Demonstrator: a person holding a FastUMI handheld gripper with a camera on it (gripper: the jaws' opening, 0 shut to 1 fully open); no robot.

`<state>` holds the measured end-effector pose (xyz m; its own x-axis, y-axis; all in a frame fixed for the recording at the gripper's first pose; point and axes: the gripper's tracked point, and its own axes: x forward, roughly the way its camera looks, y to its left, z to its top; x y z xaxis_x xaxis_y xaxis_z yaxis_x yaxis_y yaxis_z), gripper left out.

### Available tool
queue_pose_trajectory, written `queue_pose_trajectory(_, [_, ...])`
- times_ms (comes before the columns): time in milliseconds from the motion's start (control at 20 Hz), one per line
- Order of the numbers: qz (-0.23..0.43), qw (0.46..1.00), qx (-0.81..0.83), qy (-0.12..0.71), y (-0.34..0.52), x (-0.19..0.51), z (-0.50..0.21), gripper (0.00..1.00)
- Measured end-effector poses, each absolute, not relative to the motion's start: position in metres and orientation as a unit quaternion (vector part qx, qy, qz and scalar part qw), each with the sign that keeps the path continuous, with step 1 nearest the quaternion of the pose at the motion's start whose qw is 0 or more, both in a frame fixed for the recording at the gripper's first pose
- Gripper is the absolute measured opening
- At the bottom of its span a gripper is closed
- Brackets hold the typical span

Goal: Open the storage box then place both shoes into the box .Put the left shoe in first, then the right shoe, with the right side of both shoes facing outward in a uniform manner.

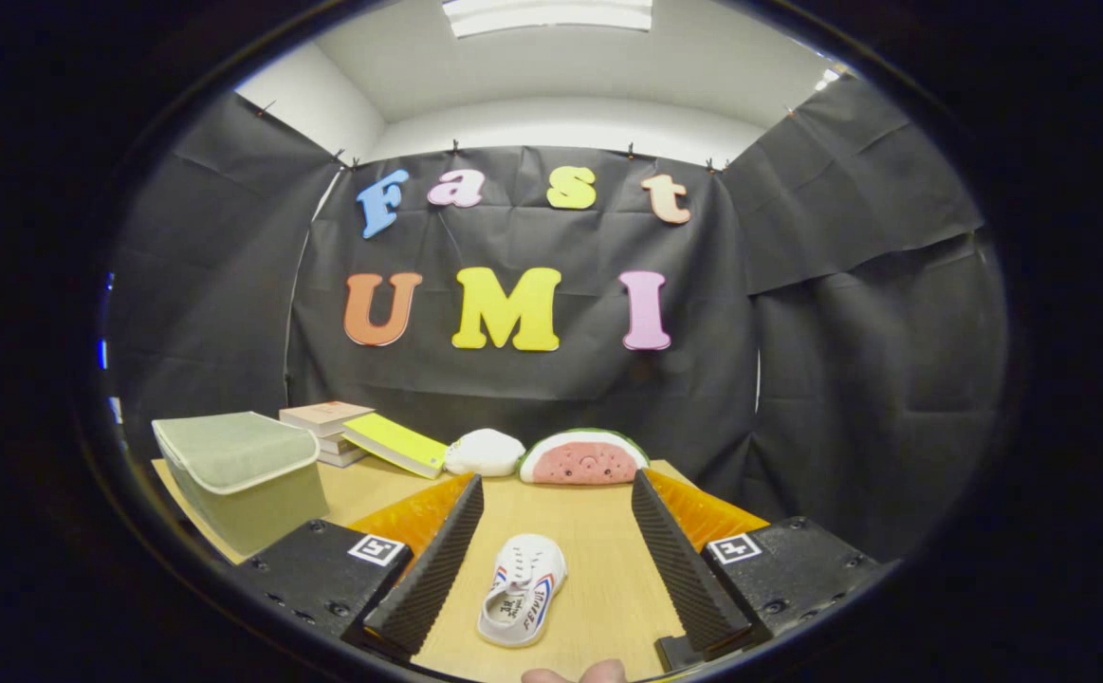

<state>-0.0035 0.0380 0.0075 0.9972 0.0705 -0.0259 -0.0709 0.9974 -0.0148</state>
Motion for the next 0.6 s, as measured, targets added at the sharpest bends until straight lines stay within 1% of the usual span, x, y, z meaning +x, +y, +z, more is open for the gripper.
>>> queue_pose_trajectory(450, [0.036,0.999,-0.002,0.02,0.049,-0.008,0.007,1.0])
queue_pose_trajectory(600, [0.057,0.998,0.018,0.02,0.066,-0.009,0.013,1.0])
